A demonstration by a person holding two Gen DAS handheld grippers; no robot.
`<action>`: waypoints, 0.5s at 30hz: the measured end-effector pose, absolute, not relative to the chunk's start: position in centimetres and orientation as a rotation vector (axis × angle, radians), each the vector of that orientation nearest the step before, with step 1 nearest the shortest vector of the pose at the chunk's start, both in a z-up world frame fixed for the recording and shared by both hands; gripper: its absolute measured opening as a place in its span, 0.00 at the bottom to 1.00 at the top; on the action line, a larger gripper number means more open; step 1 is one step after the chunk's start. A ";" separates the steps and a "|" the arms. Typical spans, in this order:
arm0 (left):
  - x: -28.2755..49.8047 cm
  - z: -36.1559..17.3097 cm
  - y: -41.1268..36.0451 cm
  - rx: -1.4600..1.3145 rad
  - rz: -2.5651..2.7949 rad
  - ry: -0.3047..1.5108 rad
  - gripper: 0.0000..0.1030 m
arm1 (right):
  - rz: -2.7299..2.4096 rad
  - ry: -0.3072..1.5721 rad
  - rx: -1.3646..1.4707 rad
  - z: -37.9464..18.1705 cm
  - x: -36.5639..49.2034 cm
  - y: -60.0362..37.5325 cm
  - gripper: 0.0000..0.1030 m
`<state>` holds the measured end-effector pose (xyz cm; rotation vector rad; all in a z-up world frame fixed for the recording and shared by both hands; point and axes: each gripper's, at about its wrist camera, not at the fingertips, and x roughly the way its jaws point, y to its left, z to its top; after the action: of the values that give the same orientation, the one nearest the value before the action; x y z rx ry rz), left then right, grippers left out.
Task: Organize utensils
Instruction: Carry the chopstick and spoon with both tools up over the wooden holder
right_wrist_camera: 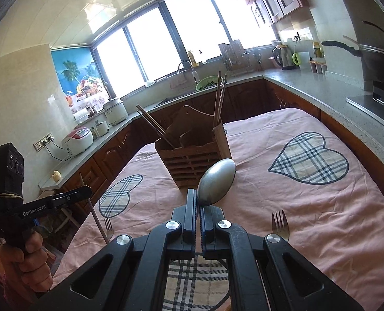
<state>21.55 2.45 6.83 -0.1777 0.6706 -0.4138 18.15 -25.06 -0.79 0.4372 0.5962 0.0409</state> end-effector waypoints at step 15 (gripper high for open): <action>22.4 8.7 3.6 -0.214 -0.409 0.589 0.03 | 0.038 0.546 0.407 1.0 19.6 -25.8 0.02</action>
<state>22.43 3.62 8.66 -0.2143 0.5893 -0.4087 19.62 -25.79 1.02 0.4072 0.5460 0.0384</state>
